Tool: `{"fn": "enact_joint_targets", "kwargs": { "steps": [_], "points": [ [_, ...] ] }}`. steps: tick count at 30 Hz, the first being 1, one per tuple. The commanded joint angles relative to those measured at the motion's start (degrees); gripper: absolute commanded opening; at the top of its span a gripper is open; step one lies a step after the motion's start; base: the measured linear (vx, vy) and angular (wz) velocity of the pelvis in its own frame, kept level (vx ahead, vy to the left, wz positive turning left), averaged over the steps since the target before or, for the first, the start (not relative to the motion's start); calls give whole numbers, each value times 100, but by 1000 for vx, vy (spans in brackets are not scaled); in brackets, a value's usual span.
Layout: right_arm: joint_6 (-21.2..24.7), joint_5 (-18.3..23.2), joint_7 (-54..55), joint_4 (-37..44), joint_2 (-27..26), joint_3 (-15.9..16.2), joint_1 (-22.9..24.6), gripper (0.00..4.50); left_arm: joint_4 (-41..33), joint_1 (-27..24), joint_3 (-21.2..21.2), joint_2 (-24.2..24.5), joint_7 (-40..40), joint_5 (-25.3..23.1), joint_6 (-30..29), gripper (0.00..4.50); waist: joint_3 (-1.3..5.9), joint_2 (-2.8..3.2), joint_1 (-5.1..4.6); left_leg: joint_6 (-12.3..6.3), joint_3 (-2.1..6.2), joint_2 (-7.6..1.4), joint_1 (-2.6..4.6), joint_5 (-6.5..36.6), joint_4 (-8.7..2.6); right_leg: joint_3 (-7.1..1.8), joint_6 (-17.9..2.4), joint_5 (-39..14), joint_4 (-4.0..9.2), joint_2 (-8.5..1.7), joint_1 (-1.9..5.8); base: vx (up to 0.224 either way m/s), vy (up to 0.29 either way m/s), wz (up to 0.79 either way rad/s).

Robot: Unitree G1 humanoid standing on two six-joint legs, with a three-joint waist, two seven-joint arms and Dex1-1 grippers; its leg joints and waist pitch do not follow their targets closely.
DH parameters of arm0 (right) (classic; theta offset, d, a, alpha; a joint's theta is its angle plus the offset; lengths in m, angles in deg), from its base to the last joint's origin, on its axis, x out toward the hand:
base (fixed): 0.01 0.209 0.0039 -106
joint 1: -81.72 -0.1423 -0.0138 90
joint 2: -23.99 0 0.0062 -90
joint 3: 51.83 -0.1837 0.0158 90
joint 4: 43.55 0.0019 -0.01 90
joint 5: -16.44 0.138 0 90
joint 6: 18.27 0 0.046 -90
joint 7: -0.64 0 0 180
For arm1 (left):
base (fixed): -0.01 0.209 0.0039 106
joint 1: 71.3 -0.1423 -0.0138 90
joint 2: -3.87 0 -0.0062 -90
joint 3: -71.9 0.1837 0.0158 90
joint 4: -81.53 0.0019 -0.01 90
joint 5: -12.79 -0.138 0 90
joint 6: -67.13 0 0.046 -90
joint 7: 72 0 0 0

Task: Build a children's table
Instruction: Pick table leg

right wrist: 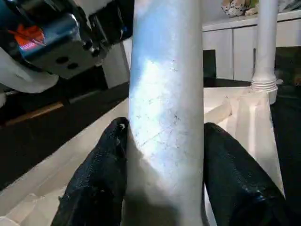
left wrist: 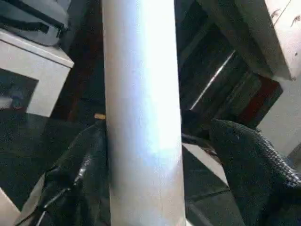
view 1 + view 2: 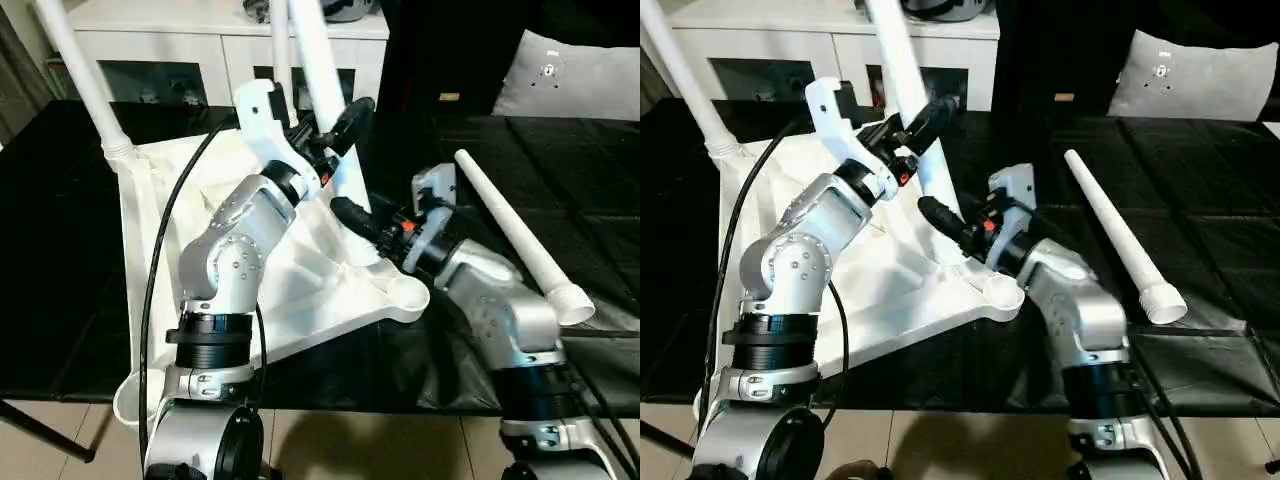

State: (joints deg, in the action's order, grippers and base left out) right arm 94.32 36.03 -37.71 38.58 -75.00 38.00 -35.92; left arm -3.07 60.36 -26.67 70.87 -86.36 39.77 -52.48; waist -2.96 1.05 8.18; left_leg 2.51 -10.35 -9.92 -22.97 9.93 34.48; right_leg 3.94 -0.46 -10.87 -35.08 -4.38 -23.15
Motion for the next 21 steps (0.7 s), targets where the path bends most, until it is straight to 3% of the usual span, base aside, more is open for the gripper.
{"fn": "enact_joint_targets", "kwargs": {
  "steps": [1,4,8,9,21],
  "points": [
    [-100,-144,88,-121,27,97,-51,191,-57,157,195,-28,-34,-52,88,325,431,-87,-22,-388,119,-320,134,457,-351,-263,-1021,-487,355,-432,298,0,0,0],
    [-295,-265,106,-269,46,163,-50,191,-13,155,200,-44,-30,-77,153,310,423,-118,-37,-362,115,-317,134,543,-358,-265,-1042,-545,366,-433,309,0,0,0],
    [-473,-330,90,-399,10,169,-75,189,64,121,259,-40,-48,-113,171,283,421,-105,-37,-353,119,-322,142,587,-359,-265,-1053,-564,363,-432,304,0,0,0],
    [-483,-331,90,-407,9,170,-82,189,71,112,266,-43,-44,-116,154,258,423,-102,-36,-360,120,-323,141,574,-358,-266,-1063,-534,358,-432,305,0,0,0],
    [-790,-362,-16,-559,29,252,-165,188,153,-97,475,12,-100,-166,-140,190,423,-95,-42,-398,125,-324,142,622,-356,-261,-1114,-512,354,-424,307,0,0,0]
  ]
}}
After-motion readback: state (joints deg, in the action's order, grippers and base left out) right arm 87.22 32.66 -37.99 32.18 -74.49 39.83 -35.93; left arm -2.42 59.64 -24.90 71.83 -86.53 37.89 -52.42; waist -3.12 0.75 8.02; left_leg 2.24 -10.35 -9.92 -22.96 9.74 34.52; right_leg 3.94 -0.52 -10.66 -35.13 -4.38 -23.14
